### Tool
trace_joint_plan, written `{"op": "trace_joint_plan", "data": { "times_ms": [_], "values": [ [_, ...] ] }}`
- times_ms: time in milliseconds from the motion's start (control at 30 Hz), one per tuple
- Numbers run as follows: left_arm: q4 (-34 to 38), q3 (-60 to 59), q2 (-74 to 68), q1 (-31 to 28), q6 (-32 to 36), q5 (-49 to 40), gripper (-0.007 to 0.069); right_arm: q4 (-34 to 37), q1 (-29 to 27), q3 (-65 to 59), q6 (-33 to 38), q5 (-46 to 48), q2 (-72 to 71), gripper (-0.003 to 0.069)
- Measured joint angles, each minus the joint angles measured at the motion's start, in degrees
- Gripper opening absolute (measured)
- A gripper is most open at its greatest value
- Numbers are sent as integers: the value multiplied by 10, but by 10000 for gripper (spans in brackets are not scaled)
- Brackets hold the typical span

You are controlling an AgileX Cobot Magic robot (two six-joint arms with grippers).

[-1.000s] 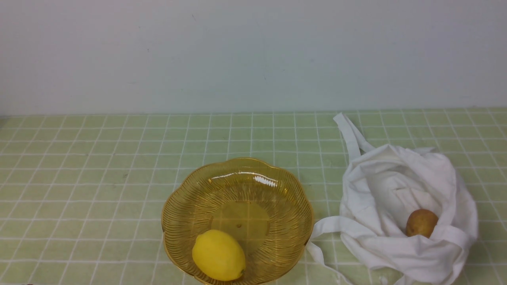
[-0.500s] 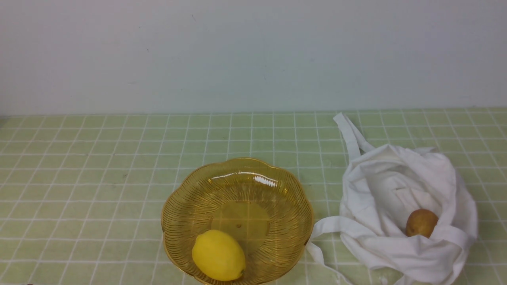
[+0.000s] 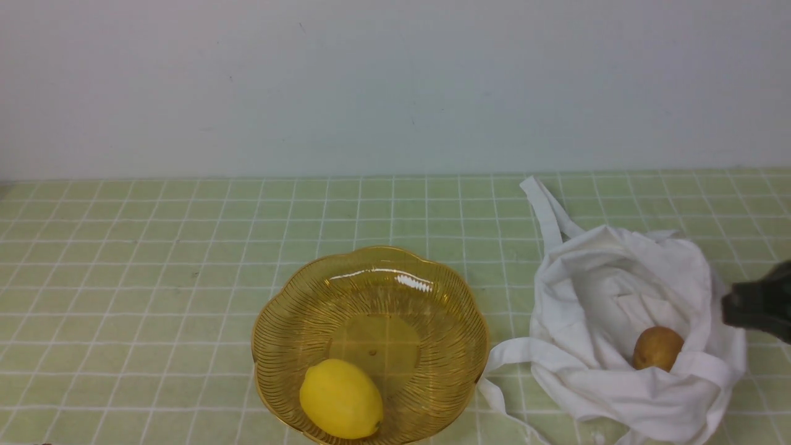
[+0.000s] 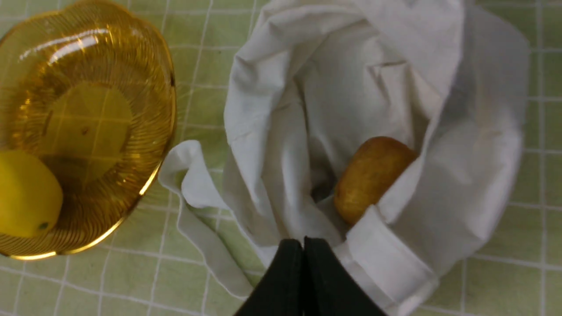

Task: Take the fruit out of the bag on the green coffee tablecloth and place them on the plate.
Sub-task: 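Reach for the kiwi in the white bag with the right gripper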

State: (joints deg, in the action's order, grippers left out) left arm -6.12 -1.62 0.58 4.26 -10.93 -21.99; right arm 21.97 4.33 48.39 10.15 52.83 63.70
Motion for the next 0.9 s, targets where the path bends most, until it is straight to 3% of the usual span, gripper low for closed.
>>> {"op": "trace_joint_plan", "data": {
  "times_ms": [100, 233, 533, 733, 900],
  "values": [
    [0, 0, 0, 0, 0, 0, -8, 39, 1, 71, 53, 33, 114, -14],
    [0, 0, 0, 0, 0, 0, -8, 32, 1, 135, 80, 72, 208, -11],
    [0, 0, 0, 0, 0, 0, -8, 6, 4, 152, 80, 74, 241, 6],
    [0, 0, 0, 0, 0, 0, -8, -49, 65, 153, 75, 58, 243, 106],
    [0, 0, 0, 0, 0, 0, -8, -189, 130, 153, 37, 5, 253, 273]
  ]
}}
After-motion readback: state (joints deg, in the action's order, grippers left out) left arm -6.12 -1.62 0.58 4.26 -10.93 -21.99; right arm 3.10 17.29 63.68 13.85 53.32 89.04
